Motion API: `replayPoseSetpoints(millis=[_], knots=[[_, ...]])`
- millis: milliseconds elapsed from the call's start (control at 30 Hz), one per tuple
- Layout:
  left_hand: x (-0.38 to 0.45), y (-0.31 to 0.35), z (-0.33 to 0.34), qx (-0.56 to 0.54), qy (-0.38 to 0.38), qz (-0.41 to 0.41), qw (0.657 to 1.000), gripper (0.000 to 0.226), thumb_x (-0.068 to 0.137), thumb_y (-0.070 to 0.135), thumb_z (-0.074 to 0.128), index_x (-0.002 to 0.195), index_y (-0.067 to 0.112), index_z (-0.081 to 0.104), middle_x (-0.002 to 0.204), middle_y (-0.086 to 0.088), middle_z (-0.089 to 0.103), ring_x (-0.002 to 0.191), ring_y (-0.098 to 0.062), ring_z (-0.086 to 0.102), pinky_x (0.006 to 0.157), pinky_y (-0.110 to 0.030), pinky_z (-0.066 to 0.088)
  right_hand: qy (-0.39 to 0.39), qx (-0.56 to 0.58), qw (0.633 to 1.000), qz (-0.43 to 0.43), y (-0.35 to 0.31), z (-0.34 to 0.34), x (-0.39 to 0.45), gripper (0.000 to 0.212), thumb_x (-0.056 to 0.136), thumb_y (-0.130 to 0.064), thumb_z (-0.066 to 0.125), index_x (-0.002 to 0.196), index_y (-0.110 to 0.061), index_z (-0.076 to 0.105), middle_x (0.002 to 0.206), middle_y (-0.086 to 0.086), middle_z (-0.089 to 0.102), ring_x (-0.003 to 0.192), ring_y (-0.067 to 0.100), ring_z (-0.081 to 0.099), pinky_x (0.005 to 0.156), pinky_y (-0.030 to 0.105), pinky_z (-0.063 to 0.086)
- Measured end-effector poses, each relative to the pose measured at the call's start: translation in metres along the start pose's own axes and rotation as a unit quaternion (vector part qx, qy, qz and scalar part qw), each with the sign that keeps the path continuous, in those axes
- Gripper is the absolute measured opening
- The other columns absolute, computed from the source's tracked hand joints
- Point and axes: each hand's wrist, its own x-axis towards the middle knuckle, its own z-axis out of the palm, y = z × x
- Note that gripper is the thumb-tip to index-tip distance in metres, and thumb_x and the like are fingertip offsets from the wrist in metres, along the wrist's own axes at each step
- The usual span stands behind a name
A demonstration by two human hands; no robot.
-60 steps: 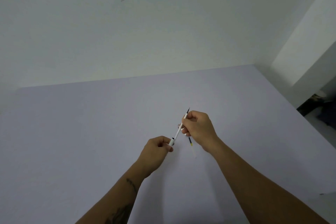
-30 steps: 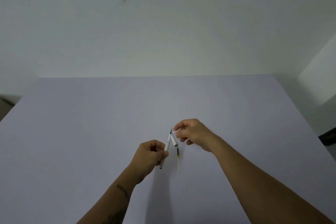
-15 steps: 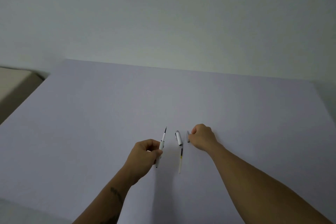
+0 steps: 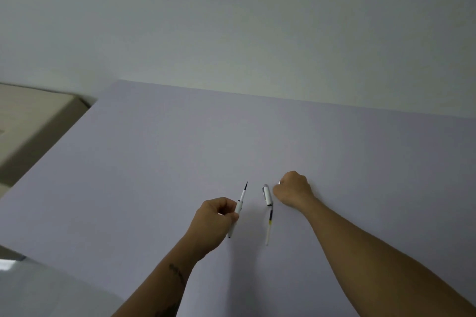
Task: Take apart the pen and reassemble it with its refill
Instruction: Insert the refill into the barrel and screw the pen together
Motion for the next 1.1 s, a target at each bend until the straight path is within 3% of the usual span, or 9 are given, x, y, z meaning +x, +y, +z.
replayPoseSetpoints(millis=[100,167,433,733,1100], knots=[[0.003,0.001,0.003,0.001,-0.001,-0.003,1.0,0.012,0.087,0.013,0.063,0.082,0.018,0.072,0.091,-0.016,0.07,0.081,-0.028,0.064,0.082,-0.052,0.057,-0.051,0.273,0.961,-0.008,-0.02,-0.012,-0.011,0.007,0.081,-0.006,0.06,0.077,-0.006,0.065,0.078,0.013,0.071,0.061,0.018,0.066,0.059,0.028,0.056],[0.004,0.002,0.008,0.006,-0.003,-0.007,1.0,0.012,0.088,0.012,0.062,0.083,0.018,0.072,0.089,-0.013,0.07,0.08,-0.026,0.063,0.081,-0.048,0.058,-0.082,0.341,0.936,-0.031,-0.032,-0.021,-0.024,0.009,0.087,-0.004,0.062,0.084,-0.004,0.07,0.081,0.012,0.072,0.067,0.018,0.066,0.063,0.028,0.056],[0.006,0.005,0.012,0.029,-0.019,-0.005,0.999,0.013,0.088,0.01,0.061,0.085,0.018,0.07,0.085,-0.007,0.069,0.077,-0.023,0.06,0.077,-0.042,0.058,-0.059,0.339,0.937,-0.057,-0.036,-0.023,-0.044,0.009,0.09,-0.005,0.063,0.088,-0.005,0.072,0.08,0.008,0.07,0.07,0.017,0.065,0.067,0.028,0.056],[0.007,0.007,0.011,0.033,-0.019,-0.002,0.999,0.012,0.088,0.011,0.061,0.091,0.017,0.072,0.091,-0.009,0.07,0.084,-0.025,0.063,0.085,-0.045,0.058,-0.053,0.361,0.93,-0.048,-0.037,-0.019,-0.046,0.014,0.09,-0.002,0.059,0.087,-0.007,0.072,0.084,0.011,0.072,0.071,0.018,0.066,0.069,0.028,0.057],[0.006,0.01,0.009,0.025,-0.012,0.011,1.0,0.012,0.088,0.012,0.061,0.09,0.018,0.072,0.088,-0.006,0.069,0.083,-0.025,0.062,0.084,-0.044,0.057,-0.087,0.331,0.938,-0.052,-0.037,-0.017,-0.048,0.012,0.09,-0.004,0.06,0.088,-0.007,0.072,0.085,0.011,0.073,0.072,0.018,0.068,0.066,0.027,0.056]])
